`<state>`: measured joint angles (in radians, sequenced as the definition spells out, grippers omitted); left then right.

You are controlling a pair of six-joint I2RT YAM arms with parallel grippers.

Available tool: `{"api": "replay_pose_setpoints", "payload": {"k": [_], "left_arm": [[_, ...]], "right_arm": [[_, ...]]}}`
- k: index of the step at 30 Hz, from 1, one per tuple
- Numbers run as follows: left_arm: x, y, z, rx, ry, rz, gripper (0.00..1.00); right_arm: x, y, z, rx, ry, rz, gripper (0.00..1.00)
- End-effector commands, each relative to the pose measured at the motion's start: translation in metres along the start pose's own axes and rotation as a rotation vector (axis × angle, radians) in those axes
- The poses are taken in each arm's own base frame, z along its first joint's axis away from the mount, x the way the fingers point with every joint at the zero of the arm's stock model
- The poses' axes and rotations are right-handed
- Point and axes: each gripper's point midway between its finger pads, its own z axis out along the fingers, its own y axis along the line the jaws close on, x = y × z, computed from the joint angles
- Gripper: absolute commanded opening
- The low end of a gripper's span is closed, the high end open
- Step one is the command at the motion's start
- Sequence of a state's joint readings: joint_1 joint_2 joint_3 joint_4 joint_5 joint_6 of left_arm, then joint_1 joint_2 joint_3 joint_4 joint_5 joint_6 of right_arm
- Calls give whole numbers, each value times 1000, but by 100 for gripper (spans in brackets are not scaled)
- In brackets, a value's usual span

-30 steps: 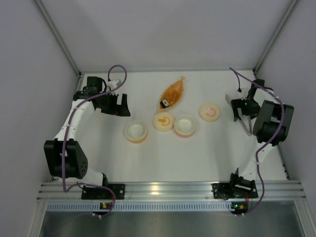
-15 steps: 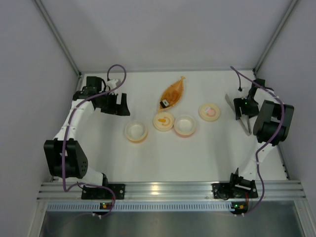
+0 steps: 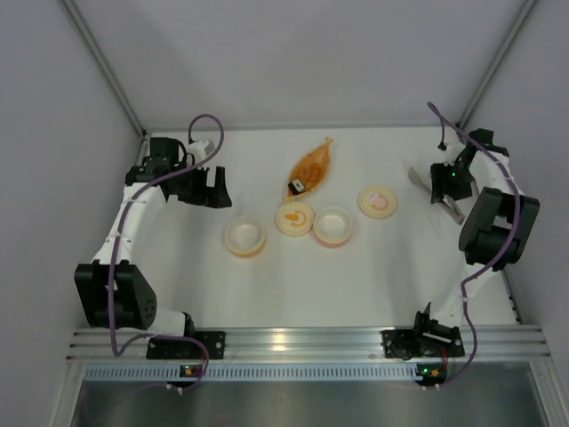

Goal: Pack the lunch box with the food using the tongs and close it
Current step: Pick up the clamp at the center of the board.

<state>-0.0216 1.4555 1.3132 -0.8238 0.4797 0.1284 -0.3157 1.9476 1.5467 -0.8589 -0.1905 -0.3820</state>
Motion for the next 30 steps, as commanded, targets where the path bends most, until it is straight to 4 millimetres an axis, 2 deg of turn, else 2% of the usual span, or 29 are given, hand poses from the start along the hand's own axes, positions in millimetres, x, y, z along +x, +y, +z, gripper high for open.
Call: {"api": "replay_pose_setpoints", "payload": {"k": [1,5,8,16,21,25,26,30], "left_arm": [[-16,-7,-19,-6,-64,22,98],[-17,-9,-23,-9,-72,22,98],[-17,-9,-27,-16,-80,28,98],[-21,-10,-34,-31,-98,21,98],[-19,-9,-33,-31,-81,-1,98],[-18,-12,-33,-11,-68,-1,98],[-19,-4,-38,-25,-78,-20,98],[-20,-4,-40,-20,-75,-28,98]], "right_arm": [[-26,8,-58,-14,-114,-39,53],[-26,14,-68,-41,-109,-40,50],[-28,21,-85,-63,-132,-51,48],[-47,48,-152,-122,-275,-111,46],[-57,82,-178,-204,-336,-152,47],[-66,113,-184,-248,-361,-195,48],[-69,121,-185,-262,-367,-204,48],[-85,165,-185,-322,-398,-257,48]]}}
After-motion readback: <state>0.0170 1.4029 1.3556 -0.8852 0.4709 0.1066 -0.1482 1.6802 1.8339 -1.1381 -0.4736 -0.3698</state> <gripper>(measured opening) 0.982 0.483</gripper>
